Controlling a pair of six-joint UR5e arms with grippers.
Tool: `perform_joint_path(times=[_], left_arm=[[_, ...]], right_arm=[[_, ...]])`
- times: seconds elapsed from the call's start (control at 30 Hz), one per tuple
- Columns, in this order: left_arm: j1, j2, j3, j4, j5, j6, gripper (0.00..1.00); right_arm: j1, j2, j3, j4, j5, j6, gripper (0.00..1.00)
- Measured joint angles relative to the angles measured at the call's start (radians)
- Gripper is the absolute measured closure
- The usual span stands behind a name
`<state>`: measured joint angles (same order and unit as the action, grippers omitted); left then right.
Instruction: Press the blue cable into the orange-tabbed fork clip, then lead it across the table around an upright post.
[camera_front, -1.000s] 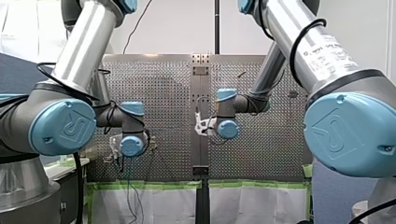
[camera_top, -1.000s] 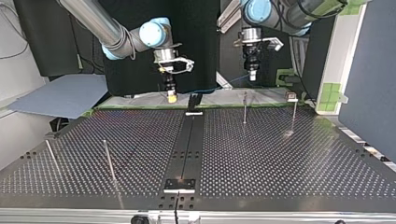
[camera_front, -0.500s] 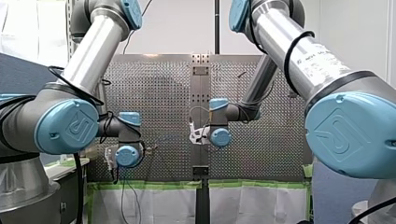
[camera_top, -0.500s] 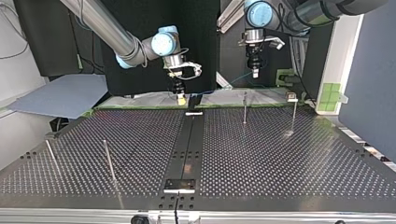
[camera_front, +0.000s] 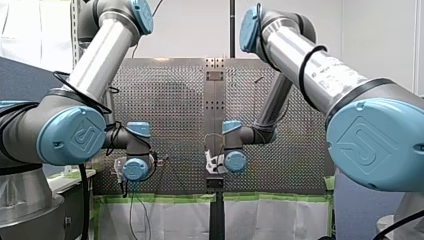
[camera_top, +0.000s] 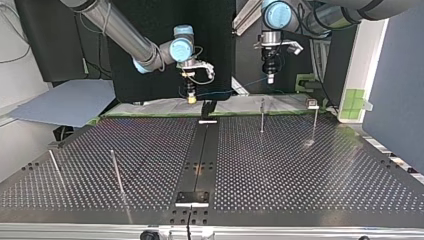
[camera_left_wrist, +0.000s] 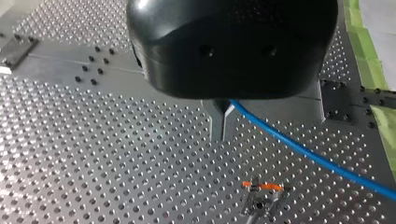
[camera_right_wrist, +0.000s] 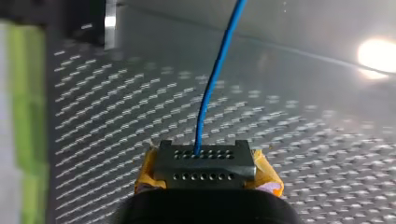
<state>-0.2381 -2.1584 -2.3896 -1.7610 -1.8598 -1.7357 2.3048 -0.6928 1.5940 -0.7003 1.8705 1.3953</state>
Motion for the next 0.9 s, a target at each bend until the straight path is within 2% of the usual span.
perform_joint_path(times=[0.33,0.53,0.7,0.9], left_arm=[[0.000,0.001,0.000,0.024,0.029,0.019,1.00],[-0.002,0.012,0.000,0.030,0.031,0.014,1.00],[-0.008,0.034,0.000,0.018,0.032,0.014,1.00],[-0.012,0.039,0.000,-0.010,0.029,0.015,1.00]], right_arm=[[-0.004,-0.014,0.015,0.054,0.017,0.000,1.00],[-0.007,-0.057,0.028,0.088,0.021,-0.002,1.00],[-0.008,-0.094,0.032,0.084,0.024,-0.001,1.00],[-0.009,-0.067,0.031,0.063,0.024,0.002,1.00]])
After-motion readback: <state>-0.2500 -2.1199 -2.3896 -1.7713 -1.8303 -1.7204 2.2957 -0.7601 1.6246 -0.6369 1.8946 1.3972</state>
